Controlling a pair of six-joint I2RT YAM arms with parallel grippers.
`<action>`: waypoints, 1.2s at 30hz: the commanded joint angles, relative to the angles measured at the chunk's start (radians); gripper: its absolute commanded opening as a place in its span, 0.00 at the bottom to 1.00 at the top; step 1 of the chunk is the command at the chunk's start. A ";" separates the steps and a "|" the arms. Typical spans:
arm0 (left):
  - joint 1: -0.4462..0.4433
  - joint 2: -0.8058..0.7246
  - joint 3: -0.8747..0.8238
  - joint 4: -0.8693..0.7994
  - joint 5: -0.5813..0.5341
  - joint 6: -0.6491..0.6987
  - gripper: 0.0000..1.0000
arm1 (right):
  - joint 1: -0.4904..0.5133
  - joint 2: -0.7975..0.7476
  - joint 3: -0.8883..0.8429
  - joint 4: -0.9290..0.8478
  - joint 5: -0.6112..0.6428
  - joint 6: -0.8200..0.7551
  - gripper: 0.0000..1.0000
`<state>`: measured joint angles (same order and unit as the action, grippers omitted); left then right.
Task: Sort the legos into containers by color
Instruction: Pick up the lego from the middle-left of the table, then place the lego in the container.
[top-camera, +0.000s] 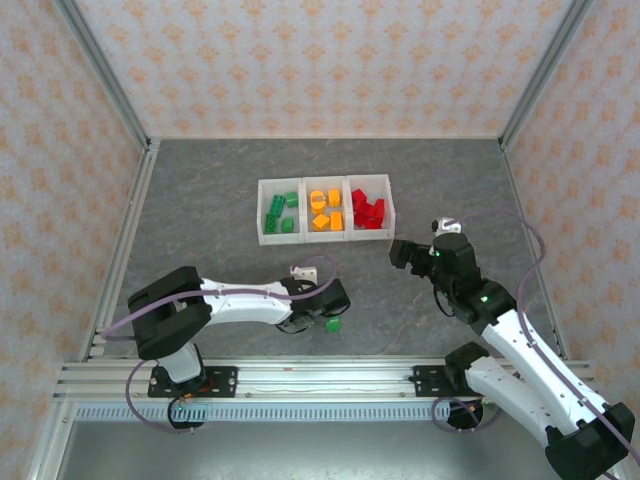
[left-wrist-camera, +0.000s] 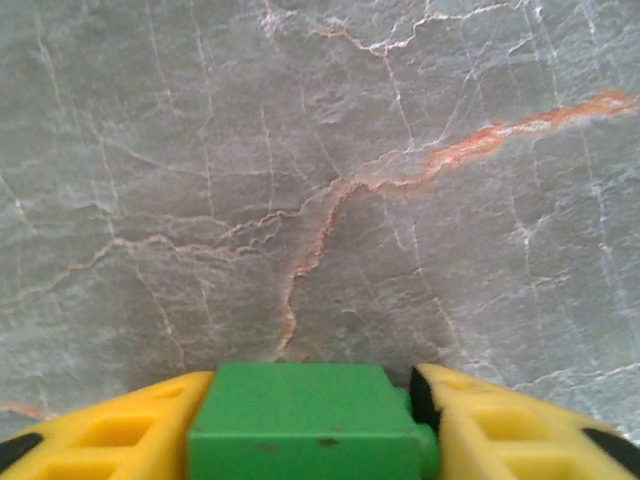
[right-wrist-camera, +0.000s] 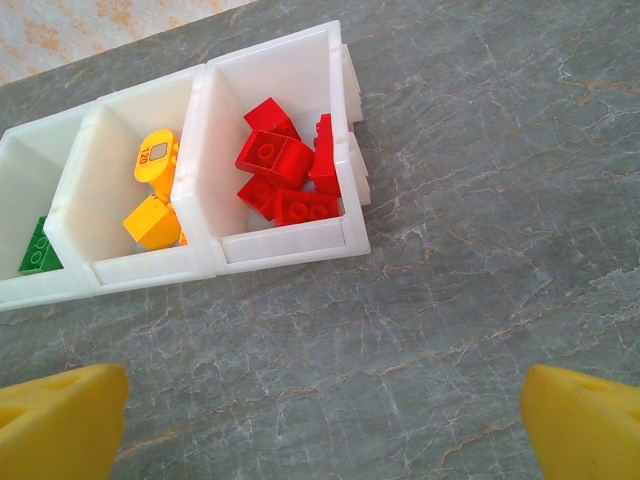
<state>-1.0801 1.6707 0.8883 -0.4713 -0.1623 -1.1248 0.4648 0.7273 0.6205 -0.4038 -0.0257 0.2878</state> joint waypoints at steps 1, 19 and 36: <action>-0.001 0.004 -0.016 0.051 0.003 0.015 0.48 | 0.008 -0.009 -0.010 0.020 0.014 -0.002 1.00; 0.228 -0.319 -0.008 -0.093 -0.191 0.206 0.35 | 0.009 -0.006 -0.008 0.017 0.024 0.001 1.00; 0.647 -0.003 0.356 0.041 -0.014 0.573 0.32 | 0.009 -0.012 -0.007 0.016 0.027 -0.002 1.00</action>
<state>-0.4553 1.5864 1.1790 -0.4473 -0.2264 -0.6353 0.4667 0.7273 0.6205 -0.4038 -0.0231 0.2878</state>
